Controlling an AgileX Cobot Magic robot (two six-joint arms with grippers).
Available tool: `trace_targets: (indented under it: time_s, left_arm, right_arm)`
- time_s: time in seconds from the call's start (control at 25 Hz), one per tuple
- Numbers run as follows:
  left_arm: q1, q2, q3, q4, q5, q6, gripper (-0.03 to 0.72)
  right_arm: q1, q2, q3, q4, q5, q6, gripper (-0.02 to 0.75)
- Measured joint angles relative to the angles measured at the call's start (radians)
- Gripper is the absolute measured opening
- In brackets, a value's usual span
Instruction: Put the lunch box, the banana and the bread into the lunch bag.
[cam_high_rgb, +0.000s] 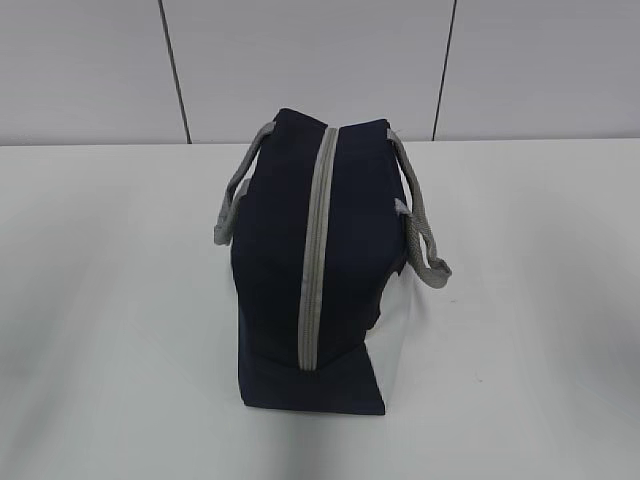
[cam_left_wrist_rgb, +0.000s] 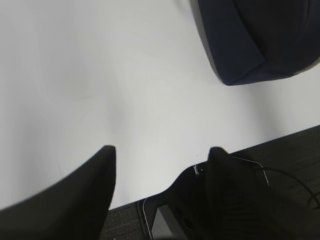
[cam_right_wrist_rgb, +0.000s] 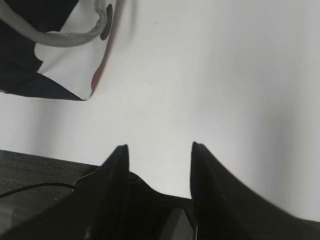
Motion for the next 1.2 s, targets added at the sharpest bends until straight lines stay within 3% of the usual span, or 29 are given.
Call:
trace_targets:
  time_s: [0.36, 0.76, 1.2]
  left_arm:
    - [0.0, -0.343, 0.198, 0.006, 0.008, -0.012, 0.407]
    - [0.0, -0.543, 0.451, 0.023, -0.032, -0.015, 0.406]
    - [0.0, -0.548, 0.469, 0.05, -0.208, -0.015, 0.406]
  right_arm:
    - [0.0, -0.397, 0.269, -0.03, -0.009, 0.036, 0.317]
    - [0.0, -0.726, 0.395, -0.182, 0.017, 0.038, 0.317]
    - [0.0, -0.756, 0.439, -0.229, -0.046, 0.04, 0.317]
